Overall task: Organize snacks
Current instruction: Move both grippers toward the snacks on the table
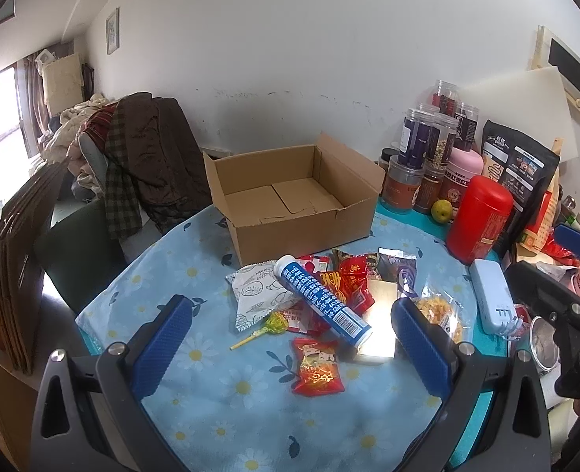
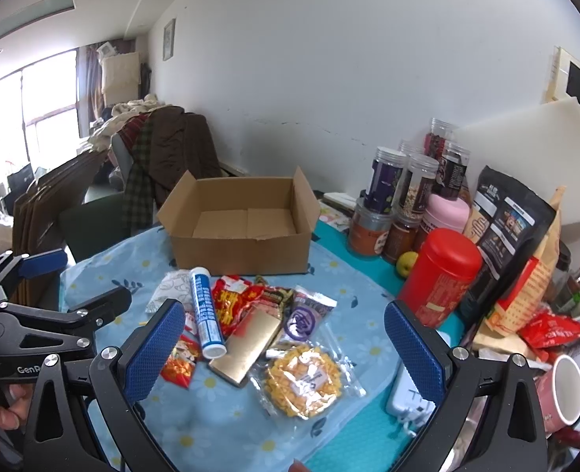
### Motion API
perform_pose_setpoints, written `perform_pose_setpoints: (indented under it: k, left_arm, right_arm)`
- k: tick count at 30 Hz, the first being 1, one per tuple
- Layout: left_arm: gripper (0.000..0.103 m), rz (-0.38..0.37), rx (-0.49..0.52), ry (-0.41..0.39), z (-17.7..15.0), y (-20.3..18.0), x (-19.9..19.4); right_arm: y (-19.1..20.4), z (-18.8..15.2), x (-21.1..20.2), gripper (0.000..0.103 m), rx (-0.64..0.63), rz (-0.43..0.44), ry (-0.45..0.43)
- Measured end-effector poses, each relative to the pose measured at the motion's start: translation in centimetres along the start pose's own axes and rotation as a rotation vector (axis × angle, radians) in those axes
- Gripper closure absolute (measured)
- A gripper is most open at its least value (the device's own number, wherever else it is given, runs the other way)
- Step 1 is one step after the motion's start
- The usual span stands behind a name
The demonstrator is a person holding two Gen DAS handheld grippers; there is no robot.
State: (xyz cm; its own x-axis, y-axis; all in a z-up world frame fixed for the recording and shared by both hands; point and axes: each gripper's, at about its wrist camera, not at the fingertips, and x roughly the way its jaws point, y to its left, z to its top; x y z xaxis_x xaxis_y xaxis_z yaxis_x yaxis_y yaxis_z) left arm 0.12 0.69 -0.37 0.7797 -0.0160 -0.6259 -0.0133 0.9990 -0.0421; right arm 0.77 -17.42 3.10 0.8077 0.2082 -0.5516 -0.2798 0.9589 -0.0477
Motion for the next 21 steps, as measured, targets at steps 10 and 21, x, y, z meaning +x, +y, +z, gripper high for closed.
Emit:
perform_pose_setpoints:
  k: [10, 21]
  left_arm:
    - [0.000, -0.093, -0.013, 0.052, -0.1, 0.8, 2.6]
    - [0.000, -0.105, 0.015, 0.123, -1.6, 2.6, 5.3]
  right_arm:
    - [1.4, -0.3, 0.8, 0.000, -0.029, -0.025, 0.009]
    - [3.1, -2.4, 3.4, 0.000, 0.017, 0.013, 0.046]
